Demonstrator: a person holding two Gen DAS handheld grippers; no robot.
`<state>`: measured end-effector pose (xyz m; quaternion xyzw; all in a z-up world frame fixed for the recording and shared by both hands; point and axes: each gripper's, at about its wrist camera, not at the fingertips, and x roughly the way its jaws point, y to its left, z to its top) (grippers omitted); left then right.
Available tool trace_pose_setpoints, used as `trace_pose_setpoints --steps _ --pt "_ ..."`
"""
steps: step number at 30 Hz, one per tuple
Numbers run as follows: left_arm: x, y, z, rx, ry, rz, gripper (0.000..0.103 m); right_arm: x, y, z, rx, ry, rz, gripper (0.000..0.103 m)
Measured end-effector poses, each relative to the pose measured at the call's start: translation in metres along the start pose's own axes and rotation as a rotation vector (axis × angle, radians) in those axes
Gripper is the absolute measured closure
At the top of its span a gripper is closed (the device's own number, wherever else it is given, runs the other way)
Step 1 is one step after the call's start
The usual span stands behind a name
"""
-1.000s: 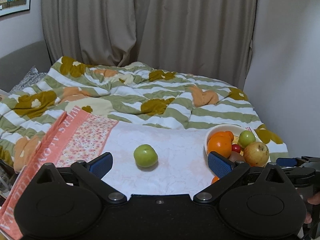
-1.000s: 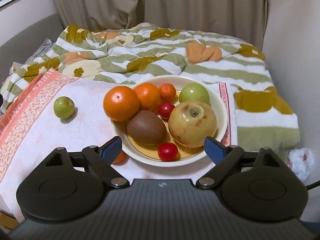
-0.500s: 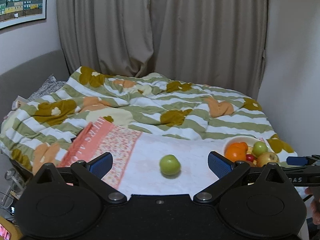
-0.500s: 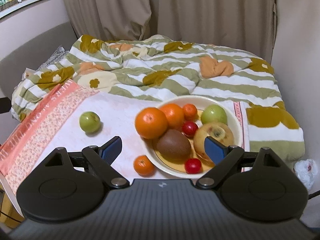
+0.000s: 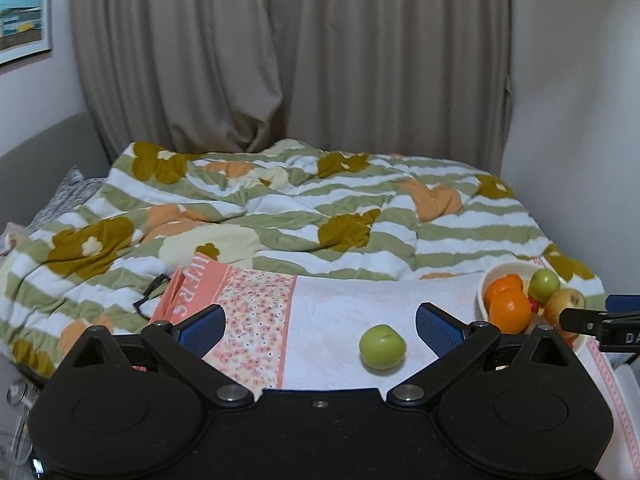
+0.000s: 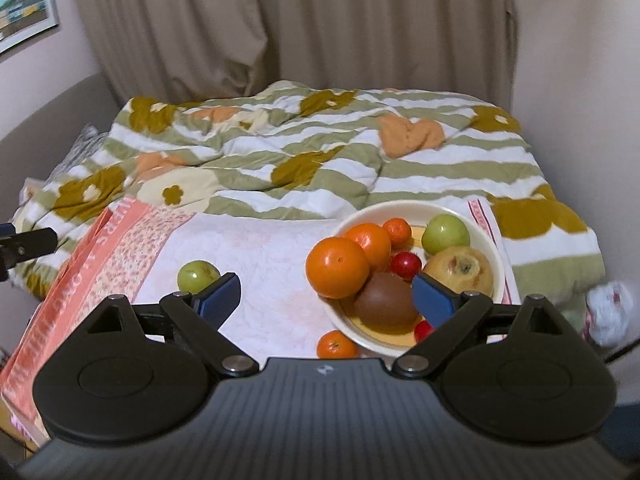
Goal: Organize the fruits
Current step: 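Grasp the green apple with the left tool while the right tool grasps a mandarin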
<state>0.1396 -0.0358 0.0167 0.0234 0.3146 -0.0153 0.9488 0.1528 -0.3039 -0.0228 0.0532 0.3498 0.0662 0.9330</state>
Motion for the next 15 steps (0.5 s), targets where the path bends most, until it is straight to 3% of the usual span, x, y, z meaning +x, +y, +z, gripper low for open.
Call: trace_pose_setpoints --steps 15 --pt "0.104 0.007 -0.004 0.189 0.123 -0.252 0.0 0.03 0.027 -0.039 0.162 0.095 -0.238 0.0"
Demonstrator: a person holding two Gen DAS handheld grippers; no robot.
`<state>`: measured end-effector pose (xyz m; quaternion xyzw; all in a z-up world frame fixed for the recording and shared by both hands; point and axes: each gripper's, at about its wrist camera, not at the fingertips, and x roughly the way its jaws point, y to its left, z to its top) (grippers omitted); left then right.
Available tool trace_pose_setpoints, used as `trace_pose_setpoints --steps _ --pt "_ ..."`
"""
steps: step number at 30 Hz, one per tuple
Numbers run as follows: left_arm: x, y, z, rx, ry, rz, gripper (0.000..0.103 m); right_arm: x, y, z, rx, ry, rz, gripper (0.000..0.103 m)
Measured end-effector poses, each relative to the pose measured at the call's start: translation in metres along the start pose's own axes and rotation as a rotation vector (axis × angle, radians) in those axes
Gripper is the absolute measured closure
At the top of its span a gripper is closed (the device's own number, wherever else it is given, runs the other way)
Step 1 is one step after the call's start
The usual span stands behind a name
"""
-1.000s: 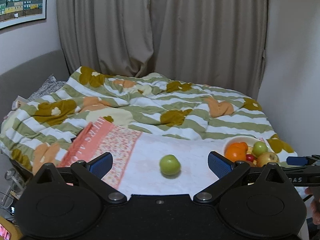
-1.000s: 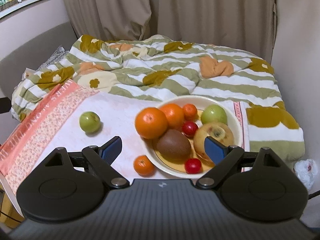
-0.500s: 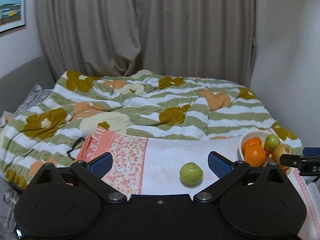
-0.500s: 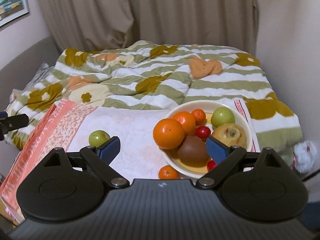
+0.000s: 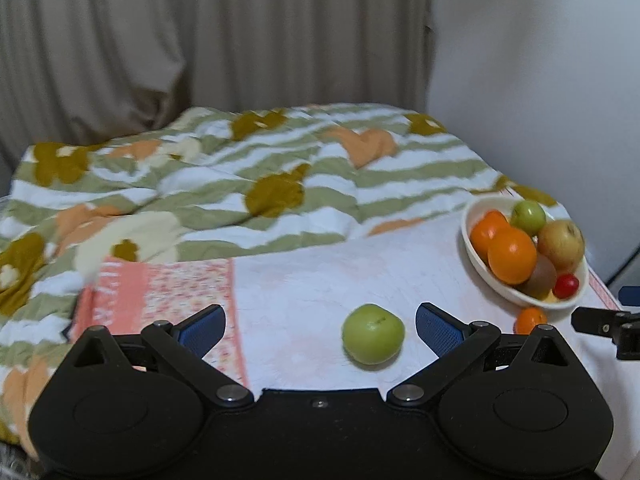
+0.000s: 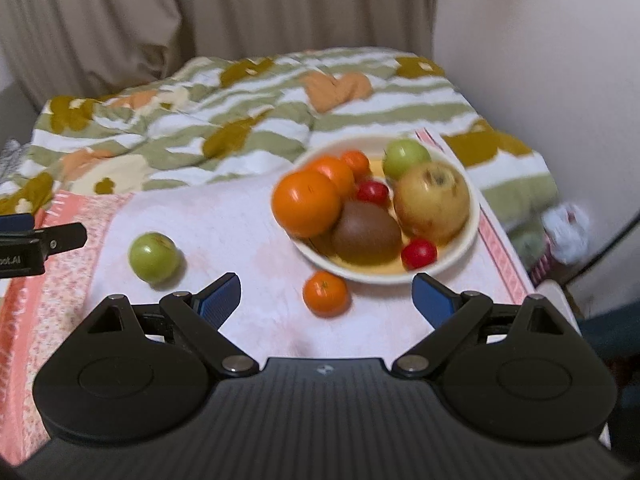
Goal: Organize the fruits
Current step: 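Grasp the green apple with the left tool while the right tool grasps a mandarin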
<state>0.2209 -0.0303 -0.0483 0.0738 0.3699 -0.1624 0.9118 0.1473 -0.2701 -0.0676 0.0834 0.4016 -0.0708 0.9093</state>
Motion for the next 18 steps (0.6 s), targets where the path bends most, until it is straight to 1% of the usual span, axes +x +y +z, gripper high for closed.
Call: trace_pose_setpoints --steps 4,7,11,12,16,17,18 --pt "0.031 -0.004 -0.004 0.045 0.038 -0.053 0.0 0.016 0.001 -0.011 0.025 0.03 -0.039 0.0" --pt "0.05 -0.008 -0.007 0.06 0.063 -0.081 0.001 0.029 0.002 -0.016 0.032 0.051 -0.062 0.0" --pt "0.073 -0.014 -0.011 0.078 0.094 -0.115 0.004 0.044 0.003 -0.017 0.044 0.065 -0.058 0.0" --pt "0.077 -0.015 -0.011 0.085 0.101 -0.12 0.009 0.047 0.004 -0.016 0.045 0.069 -0.055 0.0" --pt "0.093 -0.018 -0.014 0.098 0.14 -0.145 0.019 0.058 0.008 -0.017 0.037 0.077 -0.052 0.0" --pt "0.096 -0.018 -0.015 0.099 0.147 -0.149 0.024 0.06 0.009 -0.017 0.034 0.077 -0.054 0.0" --pt "0.098 -0.019 -0.016 0.099 0.155 -0.154 0.031 0.061 0.009 -0.017 0.031 0.076 -0.055 0.0"
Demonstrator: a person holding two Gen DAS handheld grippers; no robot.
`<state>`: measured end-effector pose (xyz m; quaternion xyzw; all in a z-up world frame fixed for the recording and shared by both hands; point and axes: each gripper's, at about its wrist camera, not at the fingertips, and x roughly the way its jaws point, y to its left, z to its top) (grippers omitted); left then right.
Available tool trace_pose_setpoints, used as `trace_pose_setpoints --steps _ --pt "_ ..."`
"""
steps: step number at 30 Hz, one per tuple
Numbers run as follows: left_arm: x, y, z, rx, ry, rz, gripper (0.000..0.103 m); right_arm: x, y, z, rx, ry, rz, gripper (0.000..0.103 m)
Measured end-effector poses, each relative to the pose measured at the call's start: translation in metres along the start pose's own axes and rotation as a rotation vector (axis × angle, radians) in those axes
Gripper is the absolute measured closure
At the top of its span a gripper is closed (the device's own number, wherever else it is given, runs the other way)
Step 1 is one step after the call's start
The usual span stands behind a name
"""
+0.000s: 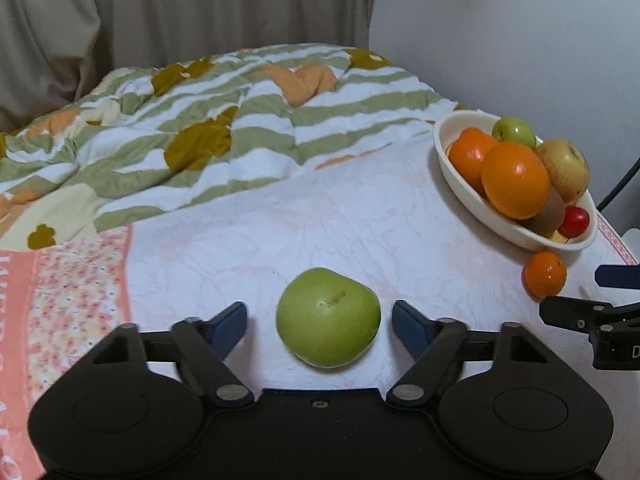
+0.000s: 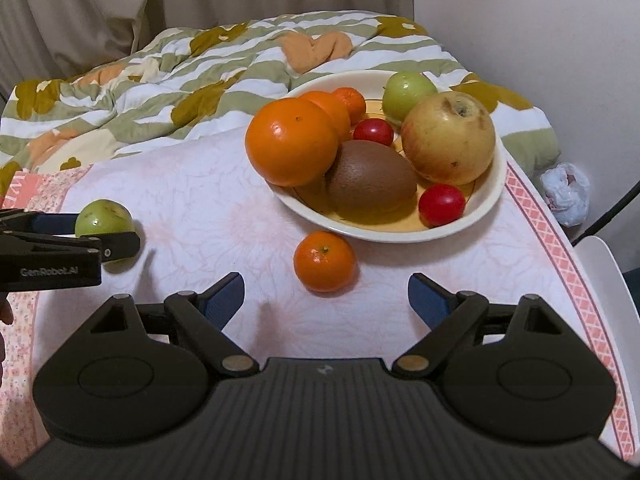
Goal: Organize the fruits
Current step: 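Grasp the green apple with the left tool while the right tool grasps a mandarin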
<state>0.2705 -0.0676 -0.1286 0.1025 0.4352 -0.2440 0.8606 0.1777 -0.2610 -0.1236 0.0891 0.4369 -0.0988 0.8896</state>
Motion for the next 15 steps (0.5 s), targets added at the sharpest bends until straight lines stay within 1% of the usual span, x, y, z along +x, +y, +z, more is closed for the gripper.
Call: trace_pose_setpoints --steps 4,5,7,9,11,15 --pt "0.006 -0.001 0.0 0.006 0.02 -0.011 0.044 0.003 0.0 0.001 0.001 0.0 0.001 0.001" --pt "0.006 -0.002 -0.001 0.008 0.018 -0.012 0.044 0.004 0.0 0.001 0.0 -0.001 0.0 0.001" --pt "0.005 -0.002 -0.001 0.015 0.02 -0.013 0.044 0.005 0.0 0.001 -0.001 -0.002 -0.001 0.006" --pt "0.004 -0.001 -0.002 0.017 0.018 -0.017 0.045 0.008 0.0 0.002 -0.004 0.003 0.002 0.017" --pt "0.003 -0.001 -0.004 0.021 0.017 -0.015 0.045 0.013 0.0 0.004 -0.002 0.013 0.005 0.022" --pt "-0.001 -0.002 -0.008 0.015 0.008 -0.013 0.045 0.019 0.001 0.005 -0.002 0.011 0.002 0.027"
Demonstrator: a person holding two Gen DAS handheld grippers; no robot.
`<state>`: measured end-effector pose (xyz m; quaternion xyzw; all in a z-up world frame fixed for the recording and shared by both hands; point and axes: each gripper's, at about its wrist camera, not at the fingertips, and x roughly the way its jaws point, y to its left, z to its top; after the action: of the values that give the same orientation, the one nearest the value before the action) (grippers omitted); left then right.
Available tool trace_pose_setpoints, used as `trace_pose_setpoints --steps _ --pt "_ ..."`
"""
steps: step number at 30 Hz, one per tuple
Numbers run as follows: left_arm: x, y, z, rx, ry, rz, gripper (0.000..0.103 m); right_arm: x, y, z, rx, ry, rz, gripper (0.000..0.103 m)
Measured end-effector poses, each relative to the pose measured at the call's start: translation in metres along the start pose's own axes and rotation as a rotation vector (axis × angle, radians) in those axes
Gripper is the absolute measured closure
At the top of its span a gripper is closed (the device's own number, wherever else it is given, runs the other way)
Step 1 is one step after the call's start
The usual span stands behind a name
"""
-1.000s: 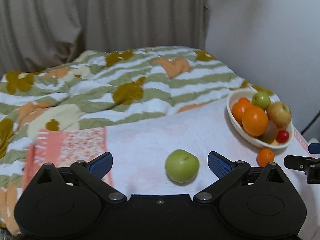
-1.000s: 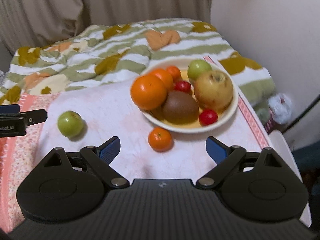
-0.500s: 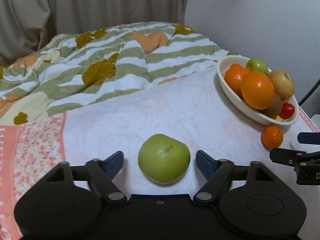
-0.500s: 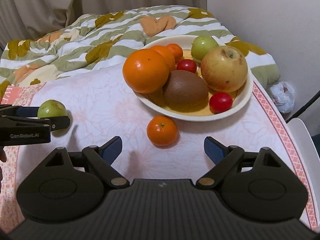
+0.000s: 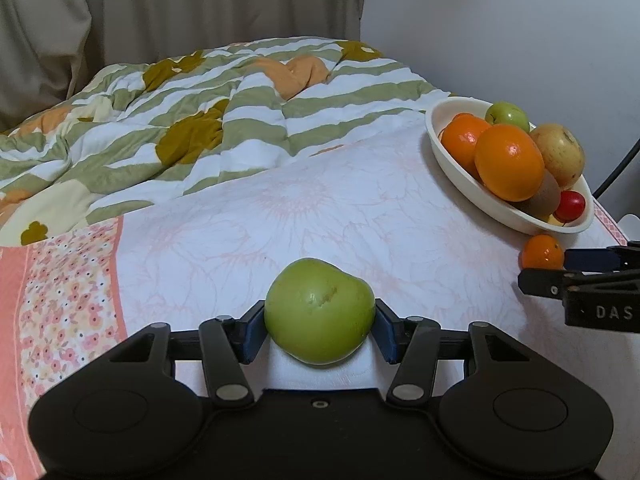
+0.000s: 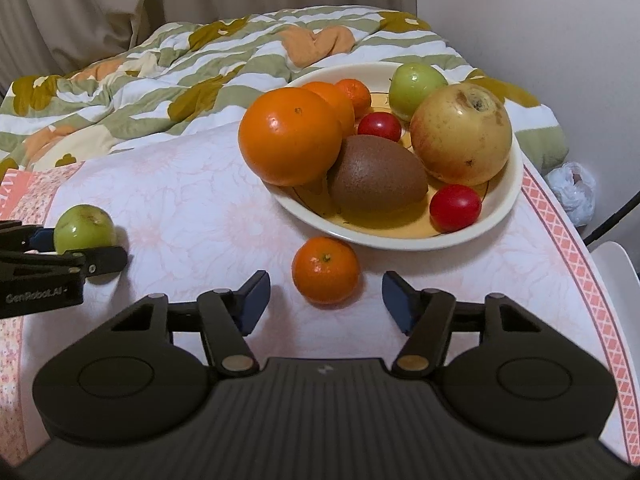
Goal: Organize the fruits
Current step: 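Grasp the green apple with the left tool while the right tool grasps a mandarin, then carry the green apple and mandarin over the white bowl with both tools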
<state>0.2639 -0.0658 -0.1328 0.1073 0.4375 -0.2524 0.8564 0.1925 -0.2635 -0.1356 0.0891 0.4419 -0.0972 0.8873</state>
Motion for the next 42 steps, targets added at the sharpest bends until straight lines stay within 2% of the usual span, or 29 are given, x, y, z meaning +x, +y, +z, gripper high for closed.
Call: trace_pose_setpoints --steps 5,8,10,11,22,35,42 --pt "-0.005 -0.001 -0.002 -0.002 -0.014 -0.001 0.045 0.004 0.001 0.002 -0.01 -0.007 -0.004 0.034" --pt "-0.008 0.0 -0.002 -0.003 -0.025 0.001 0.045 0.005 0.001 0.003 -0.015 -0.018 -0.009 0.034" --pt "-0.012 -0.001 -0.002 -0.002 -0.034 0.003 0.045 0.005 0.001 0.003 -0.014 -0.023 -0.013 0.04" --pt "-0.013 0.0 -0.002 -0.002 -0.037 0.004 0.045 0.005 0.0 0.002 -0.016 -0.023 -0.011 0.051" --pt "-0.049 -0.01 -0.001 -0.013 -0.103 0.019 0.045 -0.026 -0.002 0.0 -0.02 -0.059 0.011 0.05" --pt "-0.103 -0.037 -0.002 -0.03 -0.191 0.022 0.045 -0.101 -0.008 -0.008 -0.006 -0.124 0.034 0.05" --pt "-0.124 -0.063 0.005 -0.03 -0.229 0.007 0.045 -0.137 -0.027 -0.01 0.012 -0.156 0.035 0.05"
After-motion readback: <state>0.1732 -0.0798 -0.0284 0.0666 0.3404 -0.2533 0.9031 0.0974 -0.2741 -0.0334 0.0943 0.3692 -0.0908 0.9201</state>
